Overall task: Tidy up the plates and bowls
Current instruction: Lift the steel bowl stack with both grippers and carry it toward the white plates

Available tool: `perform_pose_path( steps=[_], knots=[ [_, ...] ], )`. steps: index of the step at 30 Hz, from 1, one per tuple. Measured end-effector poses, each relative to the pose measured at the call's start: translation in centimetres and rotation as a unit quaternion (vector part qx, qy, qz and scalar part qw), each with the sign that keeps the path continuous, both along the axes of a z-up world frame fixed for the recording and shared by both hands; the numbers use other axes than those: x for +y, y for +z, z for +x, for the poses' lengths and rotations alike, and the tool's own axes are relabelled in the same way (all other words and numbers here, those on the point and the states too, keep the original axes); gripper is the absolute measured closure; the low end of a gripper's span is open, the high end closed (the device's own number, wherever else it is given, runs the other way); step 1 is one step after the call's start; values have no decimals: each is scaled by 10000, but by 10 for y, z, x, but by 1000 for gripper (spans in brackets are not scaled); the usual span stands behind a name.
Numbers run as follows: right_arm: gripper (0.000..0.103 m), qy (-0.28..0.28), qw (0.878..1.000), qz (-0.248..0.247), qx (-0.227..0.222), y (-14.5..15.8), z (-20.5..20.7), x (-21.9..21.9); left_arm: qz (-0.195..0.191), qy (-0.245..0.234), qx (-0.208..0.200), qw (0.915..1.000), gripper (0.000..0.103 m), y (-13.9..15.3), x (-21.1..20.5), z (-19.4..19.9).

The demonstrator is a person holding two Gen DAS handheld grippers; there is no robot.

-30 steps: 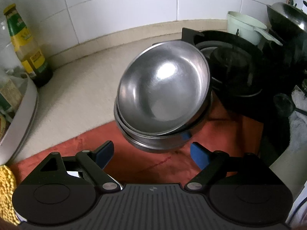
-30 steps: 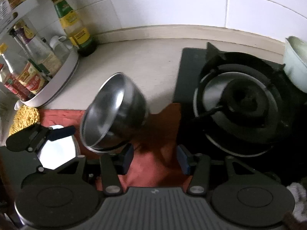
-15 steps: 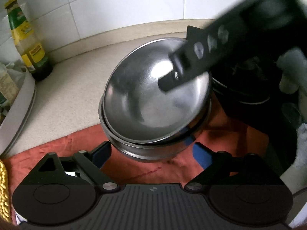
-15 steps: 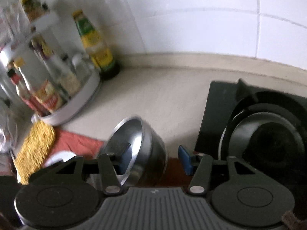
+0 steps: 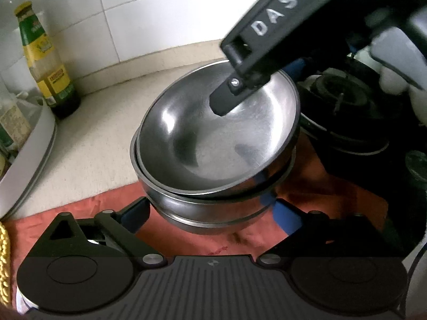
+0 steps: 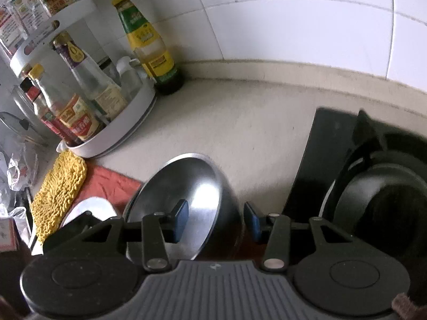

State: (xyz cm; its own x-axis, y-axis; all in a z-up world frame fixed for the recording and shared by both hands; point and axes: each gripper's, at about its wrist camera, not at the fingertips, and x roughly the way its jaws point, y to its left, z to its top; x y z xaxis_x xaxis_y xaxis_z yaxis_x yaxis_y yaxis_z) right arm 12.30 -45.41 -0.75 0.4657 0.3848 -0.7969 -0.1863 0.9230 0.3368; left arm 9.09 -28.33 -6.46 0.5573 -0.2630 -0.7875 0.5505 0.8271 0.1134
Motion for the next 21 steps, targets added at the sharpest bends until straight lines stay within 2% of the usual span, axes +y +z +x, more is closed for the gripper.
perform_pose_path(
  steps=[7, 15, 19, 21],
  knots=[
    [61, 326, 9993, 72, 195, -13, 24, 4, 23, 108, -218, 9997, 0, -5, -8, -6],
    [55, 486, 9978, 235, 392, -28, 47, 2, -281, 376, -632, 9969, 0, -8, -11, -12],
    [55, 449, 9982, 247, 297, -24, 52, -4, -468, 494, -548, 9962, 0, -14, -4, -15],
    [55, 481, 9980, 313, 259, -23, 53, -8, -407, 485, -458, 9969, 0, -21, -3, -7]
  ],
)
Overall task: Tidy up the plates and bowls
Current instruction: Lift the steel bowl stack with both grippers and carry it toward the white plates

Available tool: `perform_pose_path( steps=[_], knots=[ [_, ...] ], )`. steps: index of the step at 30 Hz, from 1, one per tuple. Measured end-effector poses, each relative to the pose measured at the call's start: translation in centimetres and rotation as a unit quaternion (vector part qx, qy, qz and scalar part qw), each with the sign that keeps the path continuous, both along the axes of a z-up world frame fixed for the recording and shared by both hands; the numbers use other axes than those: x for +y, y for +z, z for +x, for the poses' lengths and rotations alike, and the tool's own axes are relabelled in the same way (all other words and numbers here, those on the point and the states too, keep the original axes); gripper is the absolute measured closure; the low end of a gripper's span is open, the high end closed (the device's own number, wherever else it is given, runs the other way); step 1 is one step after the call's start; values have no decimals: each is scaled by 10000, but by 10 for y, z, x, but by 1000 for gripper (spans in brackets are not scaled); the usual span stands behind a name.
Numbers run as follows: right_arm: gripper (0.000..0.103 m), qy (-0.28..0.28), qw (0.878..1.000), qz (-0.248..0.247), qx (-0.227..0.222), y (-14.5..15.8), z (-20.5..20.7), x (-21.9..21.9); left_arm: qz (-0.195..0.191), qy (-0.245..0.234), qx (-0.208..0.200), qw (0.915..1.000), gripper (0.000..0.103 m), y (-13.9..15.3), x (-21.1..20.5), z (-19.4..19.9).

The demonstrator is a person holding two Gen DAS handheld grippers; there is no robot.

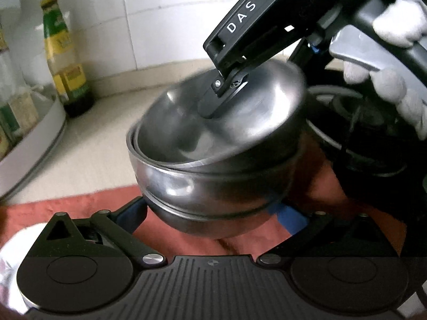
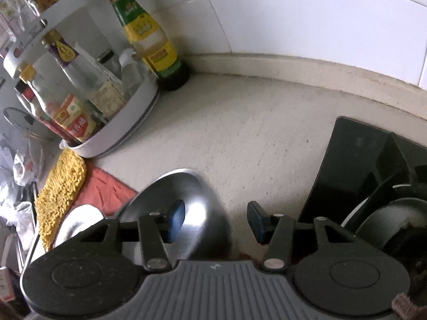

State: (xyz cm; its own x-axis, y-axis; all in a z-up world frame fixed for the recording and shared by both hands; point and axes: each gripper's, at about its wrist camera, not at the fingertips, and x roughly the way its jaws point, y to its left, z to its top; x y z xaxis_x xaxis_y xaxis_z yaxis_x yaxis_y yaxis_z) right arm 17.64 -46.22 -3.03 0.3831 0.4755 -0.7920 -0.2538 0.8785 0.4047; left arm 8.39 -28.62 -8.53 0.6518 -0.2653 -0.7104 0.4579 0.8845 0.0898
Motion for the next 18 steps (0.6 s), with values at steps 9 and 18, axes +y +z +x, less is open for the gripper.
perform_pose_path(
  steps=[9, 18],
  knots=[
    [49, 493, 9964, 367, 583, -27, 0, 3, 65, 77, -198, 9998, 0, -7, -10, 7],
    [48, 71, 9929, 796, 882, -38, 2, -6, -55, 58, -99, 9999, 0, -6, -8, 9]
  ],
)
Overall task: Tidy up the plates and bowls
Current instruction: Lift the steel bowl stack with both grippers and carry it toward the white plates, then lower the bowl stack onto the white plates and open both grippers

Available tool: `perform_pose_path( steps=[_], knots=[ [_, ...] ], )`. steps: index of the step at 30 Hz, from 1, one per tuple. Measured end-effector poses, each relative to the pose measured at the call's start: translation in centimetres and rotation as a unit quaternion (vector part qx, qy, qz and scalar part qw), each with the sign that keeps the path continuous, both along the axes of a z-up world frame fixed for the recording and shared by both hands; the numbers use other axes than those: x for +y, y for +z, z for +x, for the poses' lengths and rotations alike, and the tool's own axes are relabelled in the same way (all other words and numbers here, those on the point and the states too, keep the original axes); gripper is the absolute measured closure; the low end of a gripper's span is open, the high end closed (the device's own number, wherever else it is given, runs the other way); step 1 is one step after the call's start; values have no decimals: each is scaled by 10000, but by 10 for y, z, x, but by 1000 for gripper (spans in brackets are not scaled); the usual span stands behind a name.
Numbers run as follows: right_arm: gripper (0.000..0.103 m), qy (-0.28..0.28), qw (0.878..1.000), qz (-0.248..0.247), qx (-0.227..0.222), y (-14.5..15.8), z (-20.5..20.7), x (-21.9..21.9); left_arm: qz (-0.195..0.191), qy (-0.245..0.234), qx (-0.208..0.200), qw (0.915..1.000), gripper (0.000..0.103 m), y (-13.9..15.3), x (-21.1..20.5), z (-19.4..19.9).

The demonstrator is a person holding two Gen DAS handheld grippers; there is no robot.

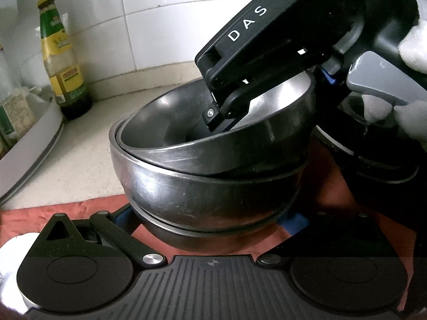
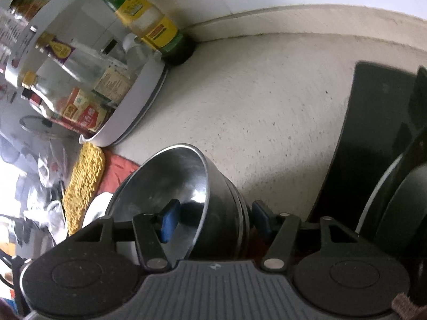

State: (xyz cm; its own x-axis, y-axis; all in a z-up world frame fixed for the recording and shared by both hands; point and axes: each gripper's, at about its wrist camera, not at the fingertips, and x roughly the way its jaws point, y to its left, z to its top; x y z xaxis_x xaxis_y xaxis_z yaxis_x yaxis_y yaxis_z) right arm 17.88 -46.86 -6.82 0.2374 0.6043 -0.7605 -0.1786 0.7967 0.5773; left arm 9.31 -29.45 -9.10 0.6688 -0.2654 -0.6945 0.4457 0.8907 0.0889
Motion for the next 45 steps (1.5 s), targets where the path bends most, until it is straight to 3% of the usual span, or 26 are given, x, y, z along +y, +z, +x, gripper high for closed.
perform_pose_path(
  steps=[6, 13, 27, 35, 45],
  knots=[
    [47, -104, 9998, -104, -117, 10, -6, 5, -156, 76, -114, 9998, 0, 15, 8, -1],
    [48, -130, 9986, -112, -491, 45, -13, 19, -247, 213, -422, 9986, 0, 43, 26, -9],
    [48, 403, 9952, -69, -894, 87, -33, 95, -271, 948, -668, 9929, 0, 73, 94, -46],
    [48, 874, 9914, 54, -977, 92, -51, 149, -222, 1387, -699, 9876, 0, 73, 140, -69],
    [48, 1101, 9905, 71, -824, 68, -68, 193, -304, 1497, -618, 9863, 0, 51, 168, -86]
  ],
)
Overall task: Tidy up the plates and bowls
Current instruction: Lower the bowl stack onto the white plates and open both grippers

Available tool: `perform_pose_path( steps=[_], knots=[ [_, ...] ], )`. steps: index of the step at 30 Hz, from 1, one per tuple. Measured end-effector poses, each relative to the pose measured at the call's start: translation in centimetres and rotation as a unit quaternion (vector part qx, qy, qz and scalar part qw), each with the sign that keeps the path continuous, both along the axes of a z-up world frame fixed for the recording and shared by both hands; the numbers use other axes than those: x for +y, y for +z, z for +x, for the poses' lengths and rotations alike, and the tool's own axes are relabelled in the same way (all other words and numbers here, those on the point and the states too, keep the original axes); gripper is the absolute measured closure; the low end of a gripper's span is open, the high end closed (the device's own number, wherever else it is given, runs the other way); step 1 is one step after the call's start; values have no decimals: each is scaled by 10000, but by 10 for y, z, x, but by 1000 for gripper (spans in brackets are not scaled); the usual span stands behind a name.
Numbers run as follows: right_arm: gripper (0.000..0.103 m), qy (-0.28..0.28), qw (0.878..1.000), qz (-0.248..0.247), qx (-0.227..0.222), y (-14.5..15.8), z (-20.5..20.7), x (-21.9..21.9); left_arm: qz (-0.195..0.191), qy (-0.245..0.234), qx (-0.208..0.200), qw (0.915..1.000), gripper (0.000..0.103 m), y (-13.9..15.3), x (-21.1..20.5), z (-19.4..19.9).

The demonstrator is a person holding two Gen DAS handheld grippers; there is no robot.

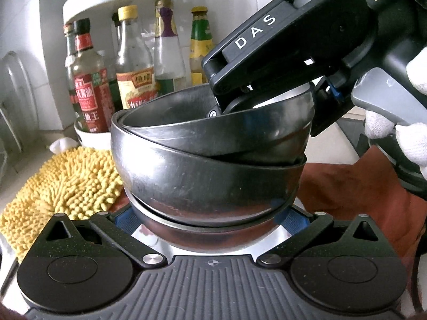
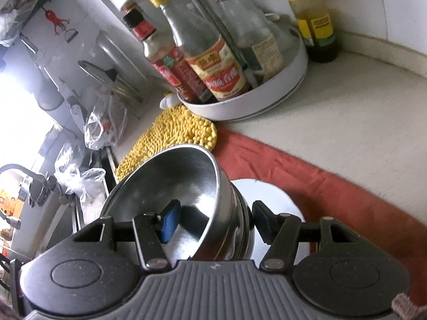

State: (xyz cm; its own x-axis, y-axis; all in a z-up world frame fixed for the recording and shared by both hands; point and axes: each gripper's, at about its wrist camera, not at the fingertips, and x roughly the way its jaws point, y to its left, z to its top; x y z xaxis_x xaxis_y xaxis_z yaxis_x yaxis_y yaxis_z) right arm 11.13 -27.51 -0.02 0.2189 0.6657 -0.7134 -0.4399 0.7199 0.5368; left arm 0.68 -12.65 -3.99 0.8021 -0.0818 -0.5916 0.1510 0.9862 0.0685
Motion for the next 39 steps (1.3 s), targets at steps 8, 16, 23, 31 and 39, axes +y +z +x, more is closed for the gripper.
perform_pose_path(
  steps=[8, 16, 23, 31, 39],
  knots=[
    [48, -129, 9997, -214, -51, -15, 0, 4, -180, -57, 81, 9998, 0, -22, -2, 13],
    [48, -56, 9997, -231, -91, -33, -1, 4, -87, -92, 312, 9994, 0, -31, 0, 16],
    [48, 25, 9988, -370, -320, -29, -7, 6, 53, -234, 347, 9991, 0, -29, 6, 9],
    [48, 47, 9987, -373, -333, -29, -10, 10, 169, -249, 273, 9992, 0, -28, 14, -6],
    [48, 76, 9984, -415, -379, -28, -11, 11, 120, -200, 219, 9995, 1, -15, 26, -21]
  ],
)
